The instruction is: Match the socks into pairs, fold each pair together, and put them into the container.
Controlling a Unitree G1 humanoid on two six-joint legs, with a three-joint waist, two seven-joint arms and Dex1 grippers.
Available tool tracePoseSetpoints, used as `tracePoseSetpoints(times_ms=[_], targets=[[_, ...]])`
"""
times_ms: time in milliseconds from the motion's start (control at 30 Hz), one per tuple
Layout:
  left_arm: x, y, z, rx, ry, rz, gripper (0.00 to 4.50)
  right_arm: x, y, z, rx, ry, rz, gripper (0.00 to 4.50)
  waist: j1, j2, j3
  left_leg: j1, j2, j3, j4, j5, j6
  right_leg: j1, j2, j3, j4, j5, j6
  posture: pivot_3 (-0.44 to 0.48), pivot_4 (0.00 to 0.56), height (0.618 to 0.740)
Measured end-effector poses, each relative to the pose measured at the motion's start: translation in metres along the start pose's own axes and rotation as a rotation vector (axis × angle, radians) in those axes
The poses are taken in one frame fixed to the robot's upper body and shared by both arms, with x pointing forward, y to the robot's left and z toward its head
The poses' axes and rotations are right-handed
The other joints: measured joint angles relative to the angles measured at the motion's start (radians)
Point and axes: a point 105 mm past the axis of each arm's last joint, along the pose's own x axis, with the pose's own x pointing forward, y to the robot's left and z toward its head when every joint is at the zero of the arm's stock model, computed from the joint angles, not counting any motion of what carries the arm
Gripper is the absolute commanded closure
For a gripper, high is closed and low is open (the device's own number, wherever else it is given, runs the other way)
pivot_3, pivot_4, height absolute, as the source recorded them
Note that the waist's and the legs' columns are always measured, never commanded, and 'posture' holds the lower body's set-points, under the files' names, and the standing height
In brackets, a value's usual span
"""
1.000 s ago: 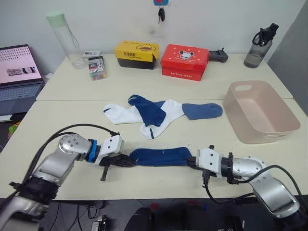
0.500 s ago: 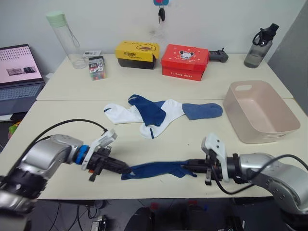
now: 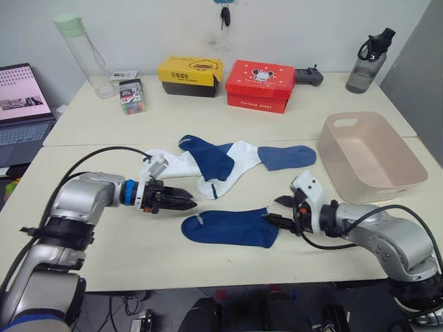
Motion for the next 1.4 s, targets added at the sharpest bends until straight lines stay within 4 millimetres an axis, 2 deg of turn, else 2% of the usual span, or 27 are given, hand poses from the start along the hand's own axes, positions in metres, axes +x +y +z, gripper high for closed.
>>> tracePoseSetpoints(times_ms=[33,167,333,400,467,567,833,867,900,933,1067,1300,1400], targets=[[-0.003,-0.002,-0.005,-0.024,-0.018,0.019,0.77,-0.004,-0.001,0.0,0.009,-0.013,-0.016,0.0,0.002,0.0,0.0,0.0,0.0,0.0,0.001,0.0,0.0,0.0,0.0,0.0,0.0,0.0,0.0,0.0,0.15,0.726],[0.0,-0.011,-0.021,-0.116,-0.045,0.045,0.77,-0.01,0.006,-0.006,0.056,-0.02,-0.022,0.0,0.009,0.0,0.0,-0.001,0.0,-0.001,0.004,0.0,0.0,0.001,0.0,-0.001,0.002,0.0,0.0,0.0,0.15,0.726],[0.02,-0.019,-0.043,-0.103,-0.041,0.111,0.77,-0.009,0.014,-0.034,0.098,0.051,-0.065,0.0,0.014,0.0,0.0,-0.001,-0.001,0.0,0.004,0.0,0.0,0.001,-0.001,-0.001,0.002,0.0,0.0,0.0,0.15,0.726],[0.024,-0.017,-0.043,-0.068,-0.045,0.145,0.77,-0.007,0.012,-0.039,0.083,0.068,-0.095,0.0,0.014,0.001,-0.001,0.0,-0.001,0.0,0.004,0.0,0.0,0.002,-0.001,0.0,0.003,0.0,0.0,0.0,0.15,0.726],[0.028,-0.017,-0.043,-0.045,-0.059,0.154,0.72,-0.004,0.011,-0.045,0.078,0.087,-0.115,0.38,0.015,0.002,-0.002,0.001,-0.001,0.0,0.004,0.0,0.0,0.002,-0.001,0.0,0.003,0.0,0.0,0.0,0.15,0.726],[0.037,-0.015,-0.042,-0.024,-0.073,0.166,1.34,-0.001,0.009,-0.047,0.069,0.086,-0.13,1.29,0.021,0.004,-0.004,0.001,-0.002,0.0,0.004,0.0,0.0,0.003,-0.002,-0.001,0.003,0.0,0.0,0.0,0.15,0.726],[0.044,-0.017,-0.049,0.005,-0.044,0.151,3.77,0.004,0.021,-0.05,-0.007,0.097,-0.054,4.24,0.022,0.004,-0.004,0.001,-0.002,0.0,0.004,0.0,0.0,0.003,-0.002,-0.001,0.002,0.0,0.0,0.0,0.15,0.726],[0.045,-0.018,-0.051,0.0,-0.039,0.141,4.07,0.003,0.022,-0.05,-0.011,0.099,-0.045,4.5,0.022,0.004,-0.004,0.001,-0.002,0.0,0.004,0.0,0.0,0.003,-0.002,-0.001,0.002,0.0,0.0,0.0,0.15,0.726],[0.044,-0.019,-0.053,-0.004,-0.032,0.131,4.36,0.003,0.023,-0.051,-0.008,0.101,-0.036,4.5,0.021,0.004,-0.004,0.001,-0.001,0.0,0.004,0.0,0.0,0.003,-0.002,-0.001,0.002,0.0,0.0,0.0,0.15,0.726],[0.044,-0.02,-0.055,-0.008,-0.028,0.125,4.47,0.003,0.024,-0.052,-0.005,0.102,-0.03,4.5,0.021,0.004,-0.004,0.001,-0.001,0.0,0.004,0.0,0.0,0.003,-0.002,-0.001,0.002,0.0,0.0,0.0,0.15,0.726],[0.039,-0.029,-0.063,-0.024,0.012,0.076,4.47,0.0,0.035,-0.051,0.021,0.103,0.04,4.5,0.02,0.004,-0.004,0.001,-0.001,0.0,0.004,0.0,0.0,0.003,-0.002,-0.001,0.002,0.0,0.0,0.0,0.15,0.726],[0.015,-0.045,-0.078,-0.093,0.092,0.048,4.47,-0.018,0.047,-0.053,0.1,0.151,0.147,4.5,0.012,0.004,-0.004,0.001,0.0,0.0,0.003,0.0,0.001,0.003,-0.001,-0.001,0.002,0.0,0.0,0.0,0.15,0.726],[0.014,-0.05,-0.086,-0.098,0.117,0.039,4.47,-0.023,0.055,-0.058,0.12,0.186,0.19,4.5,0.013,0.004,-0.004,0.001,-0.001,0.0,0.003,0.0,0.001,0.003,-0.001,-0.001,0.001,0.0,0.0,0.0,0.15,0.726]])
